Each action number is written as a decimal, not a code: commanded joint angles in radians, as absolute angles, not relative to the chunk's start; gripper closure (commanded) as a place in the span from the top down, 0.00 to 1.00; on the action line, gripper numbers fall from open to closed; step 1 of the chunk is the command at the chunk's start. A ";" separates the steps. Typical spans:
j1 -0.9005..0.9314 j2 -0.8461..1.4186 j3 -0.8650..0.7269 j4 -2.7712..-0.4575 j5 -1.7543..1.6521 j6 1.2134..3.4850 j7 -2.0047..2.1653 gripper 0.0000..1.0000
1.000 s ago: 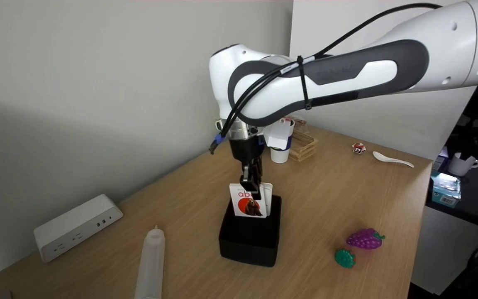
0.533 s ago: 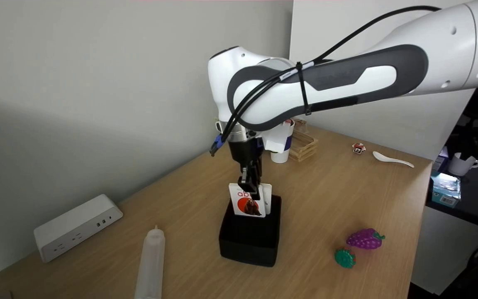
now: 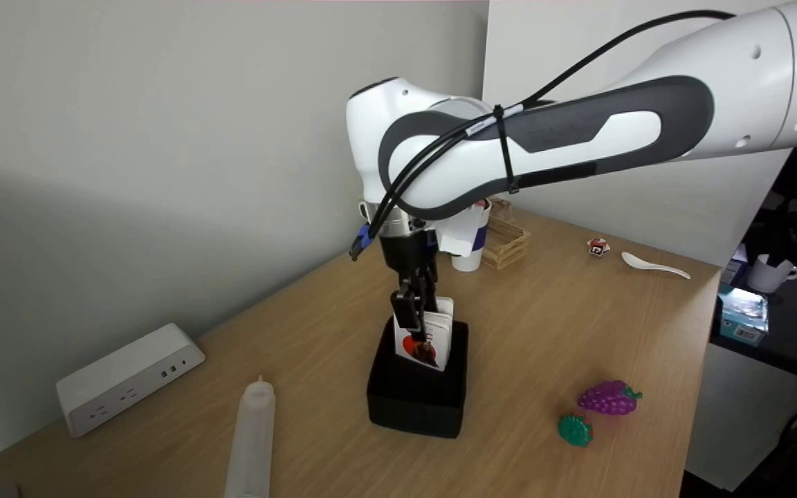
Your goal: Place the two small books inside the black box
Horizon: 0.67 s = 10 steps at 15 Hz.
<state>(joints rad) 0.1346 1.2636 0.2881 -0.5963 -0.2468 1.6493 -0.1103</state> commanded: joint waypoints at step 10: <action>0.134 1.194 0.286 -0.622 -0.258 1.683 -0.108 1.00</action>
<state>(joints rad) 0.1353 1.2458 0.2881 -0.5882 -0.2469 1.6742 -0.1091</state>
